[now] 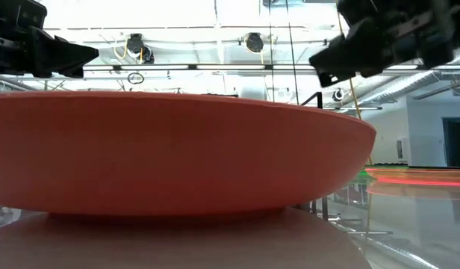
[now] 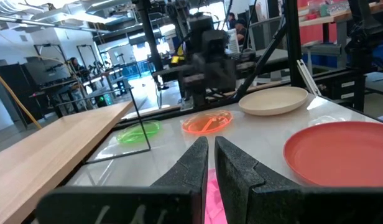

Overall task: Place and stack plates onto a shelf
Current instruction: Put the orange plate on the shelf

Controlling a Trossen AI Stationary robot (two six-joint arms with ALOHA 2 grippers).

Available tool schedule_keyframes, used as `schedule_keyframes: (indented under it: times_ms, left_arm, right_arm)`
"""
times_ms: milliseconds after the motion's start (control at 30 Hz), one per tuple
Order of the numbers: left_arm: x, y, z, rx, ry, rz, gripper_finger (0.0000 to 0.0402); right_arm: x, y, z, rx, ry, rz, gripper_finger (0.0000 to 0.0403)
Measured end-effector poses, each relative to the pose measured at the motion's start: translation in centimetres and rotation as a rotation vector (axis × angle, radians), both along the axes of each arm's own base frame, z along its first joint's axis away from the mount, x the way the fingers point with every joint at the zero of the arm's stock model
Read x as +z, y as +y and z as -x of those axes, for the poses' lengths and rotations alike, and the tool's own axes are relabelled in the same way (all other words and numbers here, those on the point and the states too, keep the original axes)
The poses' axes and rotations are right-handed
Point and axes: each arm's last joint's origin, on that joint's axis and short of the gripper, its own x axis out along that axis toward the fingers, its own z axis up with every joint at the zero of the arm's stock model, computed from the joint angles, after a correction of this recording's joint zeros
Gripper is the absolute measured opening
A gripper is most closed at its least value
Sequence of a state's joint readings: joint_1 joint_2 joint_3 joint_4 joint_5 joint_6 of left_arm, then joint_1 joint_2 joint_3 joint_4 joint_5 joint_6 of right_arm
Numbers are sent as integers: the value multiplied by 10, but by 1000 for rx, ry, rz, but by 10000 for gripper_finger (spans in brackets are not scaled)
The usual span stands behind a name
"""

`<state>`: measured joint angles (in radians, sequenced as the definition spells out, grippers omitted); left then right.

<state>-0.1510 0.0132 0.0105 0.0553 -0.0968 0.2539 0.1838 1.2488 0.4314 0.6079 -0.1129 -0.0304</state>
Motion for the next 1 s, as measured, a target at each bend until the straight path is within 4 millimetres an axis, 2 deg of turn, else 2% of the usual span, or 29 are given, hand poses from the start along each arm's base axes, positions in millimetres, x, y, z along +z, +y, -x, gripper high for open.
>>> schedule_keyframes:
  times_ms: [167, 367, 567, 767, 1000]
  left_arm:
    - [0, 0, 0, 0, -1, 0, 35]
    - [0, 0, 0, 0, 0, 0, 35]
    - [0, 0, 0, 0, 0, 0, 35]
    - [0, 0, 0, 0, -1, 0, 35]
    - [0, 0, 0, 0, -1, 0, 35]
  right_arm:
    - [-17, 8, -23, 35, 204, -32, 11]
    - [-33, 13, -42, 13, 278, -74, 70]
    - [-25, 22, -49, 32, 220, -113, 128]
    - [-17, 35, -53, 59, 225, -132, 150]
    - [-10, 50, -55, 92, 453, -54, 149]
